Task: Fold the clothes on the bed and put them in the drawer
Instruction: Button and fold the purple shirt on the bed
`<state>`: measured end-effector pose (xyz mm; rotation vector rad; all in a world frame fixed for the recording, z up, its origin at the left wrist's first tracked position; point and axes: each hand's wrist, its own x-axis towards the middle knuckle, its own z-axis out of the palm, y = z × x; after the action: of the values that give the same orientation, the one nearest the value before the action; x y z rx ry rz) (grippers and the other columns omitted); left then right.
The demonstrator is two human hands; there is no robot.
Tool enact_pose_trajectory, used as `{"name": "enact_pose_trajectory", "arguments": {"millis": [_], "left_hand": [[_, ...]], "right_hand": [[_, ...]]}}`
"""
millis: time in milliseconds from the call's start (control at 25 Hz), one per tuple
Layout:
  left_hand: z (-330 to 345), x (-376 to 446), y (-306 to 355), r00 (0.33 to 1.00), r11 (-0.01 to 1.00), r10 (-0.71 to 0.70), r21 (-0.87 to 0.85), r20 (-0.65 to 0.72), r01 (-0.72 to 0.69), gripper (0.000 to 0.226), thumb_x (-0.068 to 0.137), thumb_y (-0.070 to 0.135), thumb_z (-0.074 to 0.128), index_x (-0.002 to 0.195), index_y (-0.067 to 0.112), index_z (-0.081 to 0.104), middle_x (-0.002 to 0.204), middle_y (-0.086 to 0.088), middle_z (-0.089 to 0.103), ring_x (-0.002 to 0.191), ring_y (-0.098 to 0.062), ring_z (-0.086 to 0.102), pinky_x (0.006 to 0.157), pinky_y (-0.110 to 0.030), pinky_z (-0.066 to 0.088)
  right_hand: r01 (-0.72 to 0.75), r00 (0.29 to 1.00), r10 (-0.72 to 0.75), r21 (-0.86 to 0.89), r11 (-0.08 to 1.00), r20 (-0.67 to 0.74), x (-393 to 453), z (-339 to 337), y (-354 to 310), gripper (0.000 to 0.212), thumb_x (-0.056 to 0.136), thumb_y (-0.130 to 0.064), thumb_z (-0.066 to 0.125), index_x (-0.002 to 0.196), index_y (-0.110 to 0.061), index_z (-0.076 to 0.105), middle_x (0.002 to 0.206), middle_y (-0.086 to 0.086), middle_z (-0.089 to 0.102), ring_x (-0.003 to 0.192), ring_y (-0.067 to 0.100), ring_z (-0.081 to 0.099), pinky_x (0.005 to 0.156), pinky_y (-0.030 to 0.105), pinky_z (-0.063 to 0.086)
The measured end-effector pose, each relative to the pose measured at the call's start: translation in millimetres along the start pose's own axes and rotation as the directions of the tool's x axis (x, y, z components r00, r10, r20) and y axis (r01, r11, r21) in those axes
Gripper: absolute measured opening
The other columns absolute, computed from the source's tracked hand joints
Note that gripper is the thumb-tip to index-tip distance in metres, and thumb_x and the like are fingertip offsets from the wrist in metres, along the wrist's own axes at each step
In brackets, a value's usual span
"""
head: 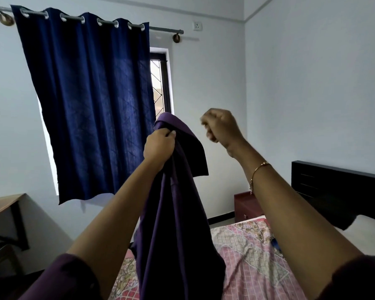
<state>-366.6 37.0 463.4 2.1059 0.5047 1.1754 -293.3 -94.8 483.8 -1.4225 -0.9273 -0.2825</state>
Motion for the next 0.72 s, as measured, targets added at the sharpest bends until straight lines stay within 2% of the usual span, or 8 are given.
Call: {"name": "enact_pose_trajectory", "arguments": {"millis": [80, 120, 240, 360, 480, 560, 640, 720], "left_hand": [[1, 0, 7, 0.998, 0.990, -0.026, -0.140, 0.052, 0.033, 0.026, 0.096, 0.026, 0.047, 0.075, 0.013, 0.056, 0.081, -0.006, 0.056, 0.080, -0.024, 0.053, 0.075, -0.038, 0.046], [1, -1, 10, 0.993, 0.968, -0.035, -0.244, 0.108, 0.061, 0.026, 0.096, 0.025, 0.048, 0.074, 0.012, 0.055, 0.079, -0.006, 0.054, 0.080, -0.023, 0.052, 0.075, -0.038, 0.046], [-9, -15, 17, 0.935, 0.875, -0.009, -0.450, 0.355, 0.179, 0.022, 0.099, 0.025, 0.044, 0.094, 0.011, 0.061, 0.088, -0.007, 0.060, 0.085, -0.020, 0.056, 0.081, -0.031, 0.049], [-19, -28, 17, 0.880, 0.940, 0.132, -0.338, 0.457, 0.035, 0.023, 0.100, 0.014, 0.040, 0.111, 0.020, 0.059, 0.100, 0.007, 0.059, 0.091, -0.007, 0.056, 0.085, -0.019, 0.046], [-27, -37, 8, 0.955, 0.986, 0.139, -0.131, 0.261, -0.108, 0.030, 0.095, 0.006, 0.046, 0.120, 0.022, 0.040, 0.100, 0.002, 0.049, 0.079, -0.009, 0.050, 0.072, -0.022, 0.045], [-39, -37, -4, 0.996, 0.995, 0.075, 0.061, 0.043, -0.077, 0.042, 0.092, 0.016, 0.056, 0.127, 0.014, 0.032, 0.102, -0.002, 0.047, 0.084, -0.018, 0.051, 0.079, -0.034, 0.047], [-51, -35, -21, 0.995, 0.964, 0.015, 0.266, -0.098, 0.012, 0.041, 0.090, 0.025, 0.059, 0.125, 0.012, 0.042, 0.102, -0.002, 0.053, 0.094, -0.023, 0.055, 0.089, -0.041, 0.045], [-57, -35, -34, 0.992, 0.916, -0.006, 0.398, -0.124, 0.056, 0.023, 0.092, 0.028, 0.054, 0.106, 0.010, 0.060, 0.095, -0.005, 0.062, 0.096, -0.026, 0.058, 0.092, -0.042, 0.041]], "right_hand": [[-0.045, 0.960, 0.093, -0.180, 0.983, 0.265, -19, 13, -1, 0.025, 0.090, -0.025, 0.056, 0.068, -0.015, 0.055, 0.061, -0.002, 0.053, 0.051, 0.009, 0.051, 0.050, 0.020, 0.042], [-0.052, 0.942, 0.124, -0.229, 0.972, 0.310, -26, 18, 3, 0.025, 0.091, -0.033, 0.056, 0.073, -0.016, 0.055, 0.066, -0.004, 0.053, 0.057, 0.007, 0.050, 0.054, 0.017, 0.041], [-0.099, 0.958, 0.118, -0.084, 0.992, 0.260, -35, 22, 21, 0.032, 0.087, -0.043, 0.059, 0.095, -0.013, 0.053, 0.084, -0.004, 0.056, 0.075, 0.007, 0.054, 0.065, 0.018, 0.045], [-0.140, 0.985, 0.139, -0.003, 0.990, 0.105, -37, 22, 37, 0.031, 0.089, -0.032, 0.060, 0.110, -0.010, 0.056, 0.096, 0.000, 0.059, 0.087, 0.015, 0.057, 0.071, 0.022, 0.048], [-0.133, 0.989, 0.129, -0.056, 0.990, -0.071, -33, 13, 48, 0.017, 0.093, -0.015, 0.051, 0.096, -0.003, 0.063, 0.085, 0.005, 0.060, 0.077, 0.017, 0.053, 0.067, 0.027, 0.041], [-0.168, 0.970, 0.146, -0.096, 0.981, -0.196, -27, -3, 55, 0.019, 0.093, -0.008, 0.046, 0.093, -0.002, 0.064, 0.084, 0.005, 0.059, 0.076, 0.017, 0.051, 0.059, 0.023, 0.037], [-0.220, 0.935, 0.156, -0.177, 0.959, -0.317, -24, -24, 66, 0.021, 0.093, -0.006, 0.044, 0.096, -0.001, 0.064, 0.084, 0.006, 0.057, 0.077, 0.018, 0.049, 0.056, 0.023, 0.034], [-0.269, 0.912, 0.169, -0.235, 0.934, -0.374, -27, -41, 81, 0.024, 0.094, -0.006, 0.043, 0.101, -0.001, 0.065, 0.086, 0.006, 0.057, 0.079, 0.019, 0.050, 0.064, 0.024, 0.034]]}}
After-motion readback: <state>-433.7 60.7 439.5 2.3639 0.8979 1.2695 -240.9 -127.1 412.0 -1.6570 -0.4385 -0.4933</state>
